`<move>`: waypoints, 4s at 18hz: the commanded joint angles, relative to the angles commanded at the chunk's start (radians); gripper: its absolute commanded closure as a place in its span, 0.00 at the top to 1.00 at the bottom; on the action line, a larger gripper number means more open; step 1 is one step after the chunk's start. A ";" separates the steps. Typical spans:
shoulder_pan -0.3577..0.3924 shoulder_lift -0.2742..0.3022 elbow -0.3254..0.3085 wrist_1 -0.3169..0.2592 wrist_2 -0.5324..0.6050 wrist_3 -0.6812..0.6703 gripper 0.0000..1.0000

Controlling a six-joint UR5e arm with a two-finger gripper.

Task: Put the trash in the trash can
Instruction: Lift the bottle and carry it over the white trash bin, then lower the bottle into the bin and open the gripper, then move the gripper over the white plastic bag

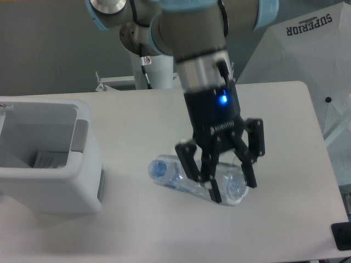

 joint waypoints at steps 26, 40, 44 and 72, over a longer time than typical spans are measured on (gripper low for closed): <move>-0.365 0.095 -0.294 0.003 0.000 0.006 0.67; -0.377 0.160 -0.354 -0.001 0.008 0.003 1.00; -0.268 0.204 -0.429 -0.008 0.106 -0.005 1.00; 0.262 -0.152 -0.620 -0.095 -0.037 0.630 1.00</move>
